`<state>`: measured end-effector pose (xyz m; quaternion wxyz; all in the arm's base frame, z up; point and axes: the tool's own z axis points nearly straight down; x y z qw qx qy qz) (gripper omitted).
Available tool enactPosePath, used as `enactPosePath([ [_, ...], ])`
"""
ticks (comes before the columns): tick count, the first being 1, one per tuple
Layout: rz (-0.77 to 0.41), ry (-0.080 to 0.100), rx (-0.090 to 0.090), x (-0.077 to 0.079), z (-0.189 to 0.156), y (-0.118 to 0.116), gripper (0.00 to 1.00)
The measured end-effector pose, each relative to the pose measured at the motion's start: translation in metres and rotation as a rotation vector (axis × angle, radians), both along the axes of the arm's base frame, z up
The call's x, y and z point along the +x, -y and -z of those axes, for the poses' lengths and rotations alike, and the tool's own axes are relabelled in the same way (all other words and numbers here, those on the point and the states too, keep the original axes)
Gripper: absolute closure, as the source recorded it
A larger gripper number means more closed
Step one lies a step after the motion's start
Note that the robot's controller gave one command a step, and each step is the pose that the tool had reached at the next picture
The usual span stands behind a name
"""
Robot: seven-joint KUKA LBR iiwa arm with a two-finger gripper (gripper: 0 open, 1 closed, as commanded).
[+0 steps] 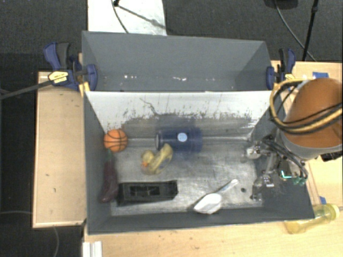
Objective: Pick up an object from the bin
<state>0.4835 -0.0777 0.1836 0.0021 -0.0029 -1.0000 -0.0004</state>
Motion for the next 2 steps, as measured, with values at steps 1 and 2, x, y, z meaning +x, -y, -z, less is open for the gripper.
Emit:
enactPosePath([
  [1,-0.003,0.007,-0.001,0.002,-0.003,0.0,0.0],
  [2,-0.127,0.01,-0.001,-0.002,0.058,-0.029,0.0],
])
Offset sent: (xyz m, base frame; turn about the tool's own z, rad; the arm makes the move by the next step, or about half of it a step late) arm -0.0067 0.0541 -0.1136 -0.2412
